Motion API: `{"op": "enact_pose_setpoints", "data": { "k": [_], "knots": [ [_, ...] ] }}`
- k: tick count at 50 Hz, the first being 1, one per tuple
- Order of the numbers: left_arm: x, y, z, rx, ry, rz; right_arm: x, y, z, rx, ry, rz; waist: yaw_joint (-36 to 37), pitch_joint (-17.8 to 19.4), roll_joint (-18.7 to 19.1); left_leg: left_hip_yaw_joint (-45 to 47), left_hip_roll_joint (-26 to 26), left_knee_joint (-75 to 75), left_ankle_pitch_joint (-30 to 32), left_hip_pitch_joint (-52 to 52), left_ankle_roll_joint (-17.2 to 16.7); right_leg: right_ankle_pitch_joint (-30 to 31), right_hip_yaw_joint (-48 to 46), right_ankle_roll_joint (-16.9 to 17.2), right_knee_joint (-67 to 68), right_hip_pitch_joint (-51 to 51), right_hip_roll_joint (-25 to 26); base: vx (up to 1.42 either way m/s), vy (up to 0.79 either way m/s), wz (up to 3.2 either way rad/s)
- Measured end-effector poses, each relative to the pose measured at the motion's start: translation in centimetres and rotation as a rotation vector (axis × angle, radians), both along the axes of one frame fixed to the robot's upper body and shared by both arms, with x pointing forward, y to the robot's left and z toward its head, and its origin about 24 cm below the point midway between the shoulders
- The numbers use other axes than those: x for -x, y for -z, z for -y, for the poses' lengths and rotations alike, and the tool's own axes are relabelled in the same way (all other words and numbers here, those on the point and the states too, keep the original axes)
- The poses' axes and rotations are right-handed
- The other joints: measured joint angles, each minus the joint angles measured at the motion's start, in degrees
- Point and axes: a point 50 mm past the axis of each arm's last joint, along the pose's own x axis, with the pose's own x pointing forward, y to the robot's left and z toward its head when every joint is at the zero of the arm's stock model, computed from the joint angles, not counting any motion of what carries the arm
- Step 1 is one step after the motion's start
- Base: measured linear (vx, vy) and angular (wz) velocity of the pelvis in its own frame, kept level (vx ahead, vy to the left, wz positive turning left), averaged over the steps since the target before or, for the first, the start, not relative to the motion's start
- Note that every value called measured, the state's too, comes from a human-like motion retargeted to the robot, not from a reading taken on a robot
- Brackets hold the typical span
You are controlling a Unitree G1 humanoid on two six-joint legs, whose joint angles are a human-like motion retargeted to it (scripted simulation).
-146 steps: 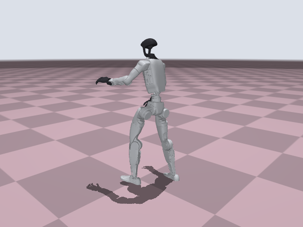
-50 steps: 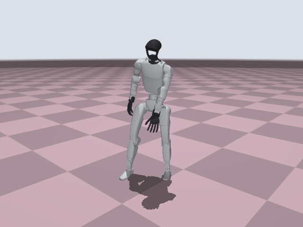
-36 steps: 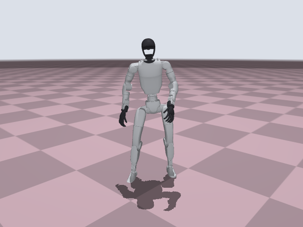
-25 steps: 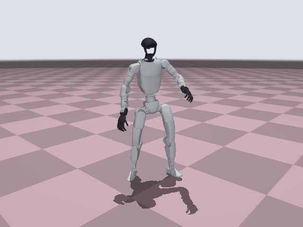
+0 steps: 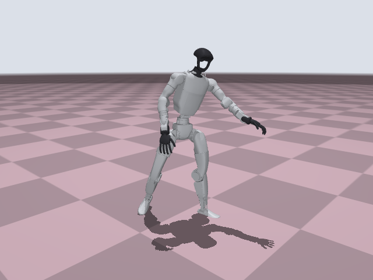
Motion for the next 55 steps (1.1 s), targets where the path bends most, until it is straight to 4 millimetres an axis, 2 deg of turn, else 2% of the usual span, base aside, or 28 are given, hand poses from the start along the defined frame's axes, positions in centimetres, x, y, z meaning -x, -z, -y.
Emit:
{"op": "enact_pose_setpoints", "data": {
  "k": [2,3,5,8,11,15,17,20,23,25,27,28,31,35,38,42,46,48,52,55],
  "knots": [
    [0.6,1.7,-0.6,0.068,-0.092,-0.073,0.8,0.6,-0.8,-0.004,-0.03,-0.028,-0.9,1.2,-1.6,-1.1,-1.0,0.0,-1.2,0.4,0.3,0.1,3.7,-1.6,10.2,-6.5,-2.0,0.3,0.27,0.77],
    [0.9,2.5,-0.8,0.094,-0.121,-0.106,1.1,0.8,-1.0,-0.009,-0.044,-0.04,-2.3,2.2,-1.5,-2.7,-1.0,-0.4,-1.4,0.8,-0.2,-0.9,5.4,-3.0,11.8,-7.8,-0.3,0.3,0.23,1.13],
    [1.6,4.0,-0.8,0.115,-0.143,-0.162,1.8,1.1,-1.3,-0.013,-0.067,-0.057,-3.8,3.5,-1.7,-4.7,-1.1,-0.9,-2.0,1.5,-0.6,-3.3,9.3,-3.0,15.0,-11.9,2.8,0.3,0.19,1.0],
    [2.5,6.4,-0.3,0.084,-0.112,-0.234,2.6,1.4,-1.3,-0.007,-0.077,-0.069,-5.0,4.2,-1.8,-6.4,-1.4,-1.2,-3.1,1.8,-1.1,-5.0,12.2,-2.4,14.7,-18.2,6.5,0.31,0.15,0.57],
    [3.4,8.5,0.1,0.057,-0.081,-0.305,3.4,1.7,-0.9,-0.005,-0.068,-0.09,-5.8,4.1,-1.6,-7.6,-1.7,-1.0,-4.5,1.8,-1.5,-5.1,12.5,-1.1,7.6,-22.3,10.0,0.33,0.11,0.41],
    [4.9,11.0,0.2,0.073,-0.073,-0.366,4.6,2.2,-0.3,-0.001,-0.044,-0.127,-7.1,3.5,-2.0,-9.2,-3.7,0.1,-7.4,2.7,-1.8,-1.5,12.5,2.7,-9.7,-23.8,13.8,0.38,0.07,0.51],
    [5.2,11.7,0.7,0.061,-0.052,-0.402,5.3,2.4,-0.4,-0.014,-0.047,-0.131,-8.1,4.7,-3.5,-10.2,-5.4,6.8,-12.3,2.1,-1.6,0.5,12.6,6.9,-15.3,-24.1,12.9,0.47,0.04,0.88],
    [5.4,12.4,1.4,0.068,-0.017,-0.412,6.1,2.6,0.0,-0.012,-0.033,-0.155,-9.2,4.8,-3.7,-12.3,-7.9,8.8,-15.4,3.8,-1.7,2.8,15.5,11.4,-25.9,-24.1,13.8,0.49,0.0,0.79],
    [5.4,13.0,2.4,0.047,0.057,-0.408,7.3,2.9,0.4,-0.014,-0.016,-0.179,-10.1,3.4,-2.4,-14.2,-9.0,11.3,-18.2,5.5,-2.2,1.1,16.8,13.3,-28.4,-24.1,13.9,0.55,-0.03,0.72],
    [4.9,12.6,3.3,0.021,0.116,-0.387,7.9,2.8,1.0,-0.015,-0.003,-0.192,-10.3,2.4,-1.2,-15.6,-9.8,12.6,-19.6,6.5,-2.3,2.3,17.2,13.4,-27.9,-23.5,13.5,0.59,-0.06,0.58],
    [4.1,11.3,3.6,0.008,0.135,-0.311,7.3,2.9,2.1,0.033,0.047,-0.219,-10.1,1.2,0.8,-17.0,-10.1,10.4,-18.5,9.1,-2.2,6.6,18.2,11.2,-31.2,-20.5,14.3,0.58,-0.1,0.33],
    [3.9,10.8,3.7,-0.004,0.154,-0.283,7.4,2.9,2.5,0.043,0.067,-0.224,-10.1,0.4,1.6,-17.2,-10.0,11.3,-18.4,9.7,-2.2,6.9,18.3,10.6,-31.1,-19.4,14.2,0.6,-0.12,0.27],
    [2.7,8.5,4.5,-0.067,0.217,-0.203,7.0,2.7,3.4,0.069,0.114,-0.223,-9.0,-1.0,3.6,-16.6,-9.1,18.9,-17.0,9.2,-0.8,2.5,18.2,9.0,-27.4,-16.9,13.5,0.6,-0.14,0.14],
    [1.5,5.0,5.6,-0.157,0.311,-0.075,6.4,2.4,4.2,0.098,0.161,-0.207,-7.0,-3.8,4.7,-16.1,-7.7,37.4,-10.6,3.1,2.9,-2.6,18.5,8.8,-24.7,-12.7,12.5,0.56,-0.17,-0.07],
    [0.6,1.1,6.4,-0.241,0.361,0.066,5.2,1.9,4.5,0.102,0.182,-0.168,-4.5,-5.9,4.7,-16.9,-7.9,49.0,-7.9,-2.7,3.9,-3.9,19.6,8.6,-26.3,-9.4,12.4,0.5,-0.13,-0.38],
    [-0.1,-4.4,6.9,-0.331,0.382,0.258,2.9,1.0,4.2,0.094,0.166,-0.102,-1.6,-7.5,4.1,-15.3,-8.3,54.6,-10.0,-7.2,4.2,-6.1,21.4,8.8,-26.8,-5.6,11.8,0.47,-0.06,-0.48],
    [0.0,-9.1,7.1,-0.38,0.375,0.432,-0.1,-0.3,3.7,0.093,0.116,-0.021,0.2,-8.4,4.1,-11.1,-6.6,51.1,-11.6,-10.0,4.1,-8.8,22.9,9.7,-25.3,-3.5,11.3,0.44,-0.01,-0.49],
    [0.1,-10.7,7.1,-0.393,0.377,0.5,-1.4,-0.9,3.3,0.088,0.094,0.023,0.7,-9.0,4.3,-9.3,-5.5,47.0,-11.7,-11.3,3.4,-10.4,23.7,10.5,-24.1,-2.9,11.3,0.42,0.03,-0.35],
    [0.0,-14.1,7.2,-0.425,0.325,0.588,-3.9,-2.3,3.1,0.091,0.09,0.072,1.4,-7.7,4.7,-9.7,-7.0,26.9,-6.3,-10.2,3.2,-10.8,24.4,11.2,-26.9,0.7,11.3,0.42,0.07,-0.27],
    [-0.3,-14.8,7.4,-0.433,0.326,0.598,-4.6,-2.6,2.4,0.084,0.061,0.104,2.1,-7.1,5.5,-10.8,-6.7,11.0,-0.9,-8.5,1.5,-12.1,25.2,11.6,-27.0,2.7,12.2,0.44,0.12,-0.41]
  ]
}}
